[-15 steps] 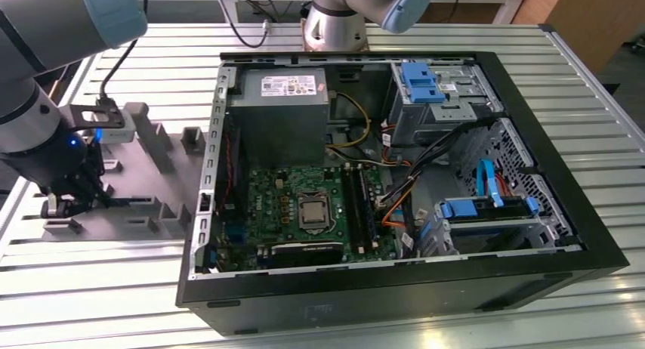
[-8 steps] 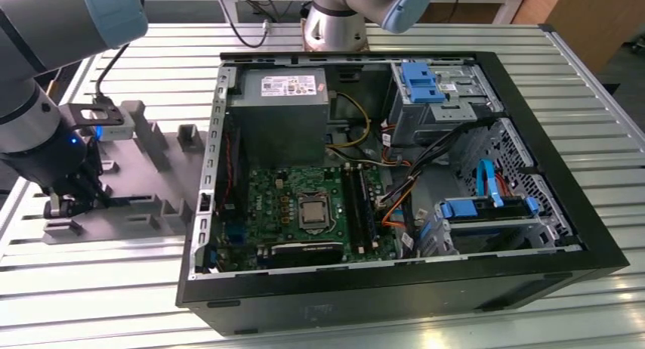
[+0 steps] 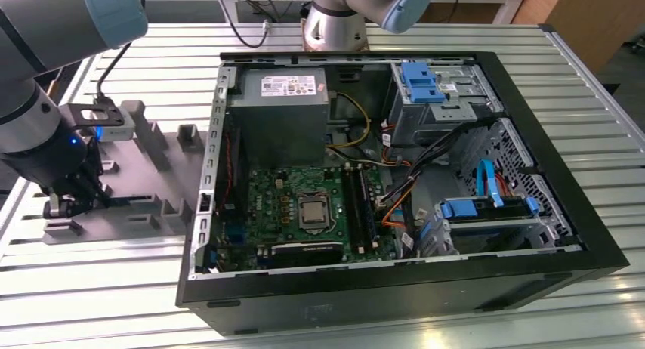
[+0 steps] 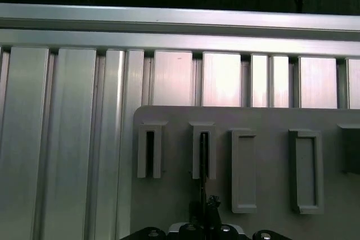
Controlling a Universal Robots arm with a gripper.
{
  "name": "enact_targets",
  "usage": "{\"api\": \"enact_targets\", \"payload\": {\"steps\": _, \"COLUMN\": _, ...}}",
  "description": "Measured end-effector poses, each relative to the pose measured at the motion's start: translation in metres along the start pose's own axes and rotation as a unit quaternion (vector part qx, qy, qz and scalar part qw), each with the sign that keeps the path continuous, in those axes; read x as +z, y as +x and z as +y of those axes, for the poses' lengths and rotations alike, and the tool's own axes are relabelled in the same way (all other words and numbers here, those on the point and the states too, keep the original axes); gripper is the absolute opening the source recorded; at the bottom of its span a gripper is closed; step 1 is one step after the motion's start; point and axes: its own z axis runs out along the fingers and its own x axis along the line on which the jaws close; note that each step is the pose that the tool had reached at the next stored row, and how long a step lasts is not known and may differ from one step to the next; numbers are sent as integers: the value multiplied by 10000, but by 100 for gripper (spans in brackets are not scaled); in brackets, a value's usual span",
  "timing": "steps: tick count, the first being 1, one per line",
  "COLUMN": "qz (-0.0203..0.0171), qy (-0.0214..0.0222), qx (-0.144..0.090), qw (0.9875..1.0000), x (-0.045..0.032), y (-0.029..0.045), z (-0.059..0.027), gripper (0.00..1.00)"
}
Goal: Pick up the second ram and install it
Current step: 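Pick up the second ram and move it above second insertion slot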
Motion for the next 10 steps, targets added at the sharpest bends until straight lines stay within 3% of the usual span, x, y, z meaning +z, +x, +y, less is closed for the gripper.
{"api": "enact_targets", "payload": {"steps": 7, "qz": -1, "qy": 0, "qx": 0, "qw": 10000, "x": -7, "y": 0, "z": 0, "gripper": 14}}
{"api": "enact_targets", "payload": {"steps": 10, "qz": 0, "qy": 0, "qx": 1, "qw": 10000, "x": -64, "y": -3, "z": 3, "gripper": 14}}
